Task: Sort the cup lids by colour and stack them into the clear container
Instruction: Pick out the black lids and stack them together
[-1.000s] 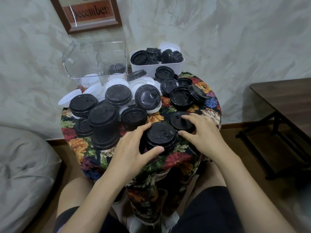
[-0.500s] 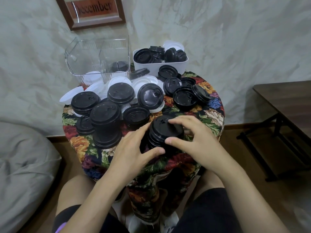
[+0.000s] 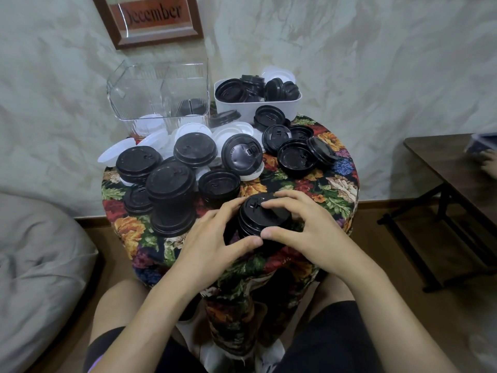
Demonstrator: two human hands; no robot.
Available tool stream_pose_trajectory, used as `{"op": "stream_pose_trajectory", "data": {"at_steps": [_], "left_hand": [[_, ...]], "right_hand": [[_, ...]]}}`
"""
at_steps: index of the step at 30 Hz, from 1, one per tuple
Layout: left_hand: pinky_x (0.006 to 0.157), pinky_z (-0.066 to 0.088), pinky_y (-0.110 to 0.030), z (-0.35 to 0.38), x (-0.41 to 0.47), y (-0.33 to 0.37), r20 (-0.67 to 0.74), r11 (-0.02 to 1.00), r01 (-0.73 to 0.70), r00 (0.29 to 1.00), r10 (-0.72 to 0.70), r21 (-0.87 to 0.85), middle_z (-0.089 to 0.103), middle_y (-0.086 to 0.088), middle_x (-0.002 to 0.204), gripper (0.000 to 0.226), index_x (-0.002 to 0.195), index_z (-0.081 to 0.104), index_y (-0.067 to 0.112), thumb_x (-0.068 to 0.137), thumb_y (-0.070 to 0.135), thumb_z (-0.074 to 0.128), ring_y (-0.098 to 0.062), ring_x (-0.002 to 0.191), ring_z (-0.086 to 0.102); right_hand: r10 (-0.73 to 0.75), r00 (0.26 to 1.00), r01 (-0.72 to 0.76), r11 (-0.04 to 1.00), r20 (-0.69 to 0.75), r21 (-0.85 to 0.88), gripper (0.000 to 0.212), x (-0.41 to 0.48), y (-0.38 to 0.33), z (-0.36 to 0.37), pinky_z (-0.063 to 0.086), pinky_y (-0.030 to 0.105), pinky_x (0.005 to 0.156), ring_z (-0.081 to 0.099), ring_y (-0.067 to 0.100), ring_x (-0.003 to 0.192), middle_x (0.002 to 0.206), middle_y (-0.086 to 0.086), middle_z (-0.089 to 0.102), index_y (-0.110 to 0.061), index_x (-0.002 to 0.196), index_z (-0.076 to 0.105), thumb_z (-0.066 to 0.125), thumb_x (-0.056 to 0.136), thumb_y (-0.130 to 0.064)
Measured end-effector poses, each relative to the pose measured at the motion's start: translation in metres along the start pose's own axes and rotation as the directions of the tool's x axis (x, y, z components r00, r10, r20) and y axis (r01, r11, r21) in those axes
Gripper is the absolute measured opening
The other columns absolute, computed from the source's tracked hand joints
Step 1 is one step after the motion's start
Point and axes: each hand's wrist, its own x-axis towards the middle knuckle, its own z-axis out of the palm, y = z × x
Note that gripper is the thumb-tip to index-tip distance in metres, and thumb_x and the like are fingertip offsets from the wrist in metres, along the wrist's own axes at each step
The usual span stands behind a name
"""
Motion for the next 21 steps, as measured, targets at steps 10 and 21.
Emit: {"op": "stream_pose_trajectory", "data": {"at_steps": [10, 21], "left_hand": [[0.114, 0.039, -0.041, -0.001, 0.0013, 0.0009, -0.009, 0.997, -0.043, 0.999, 0.043, -0.064, 0.053, 0.025, 0.144, 0.077, 0.148, 0.031, 0.057, 0.081, 0.071, 0.065, 0.0, 0.139, 0.044], [0.106, 0.036, -0.028, -0.0017, 0.0027, 0.0009, -0.004, 1.0, -0.019, 1.0, 0.019, 0.003, 0.056, 0.019, 0.127, 0.071, 0.151, 0.027, 0.061, 0.083, 0.075, 0.043, -0.004, 0.129, 0.046]], "right_hand": [[0.006, 1.0, -0.006, 0.998, 0.011, 0.057, 0.06, 0.0041, 0.007, -0.0027, 0.034, 0.036, 0.121, 0.036, -0.011, 0.141, 0.152, -0.03, 0.044, -0.046, 0.139, 0.057, 0.081, 0.083, -0.046], [-0.001, 0.997, -0.004, 0.999, 0.079, 0.051, 0.063, 0.0052, 0.0115, -0.0003, 0.031, 0.039, 0.123, 0.031, -0.009, 0.145, 0.158, -0.031, 0.035, -0.048, 0.143, 0.053, 0.077, 0.084, -0.048]]}}
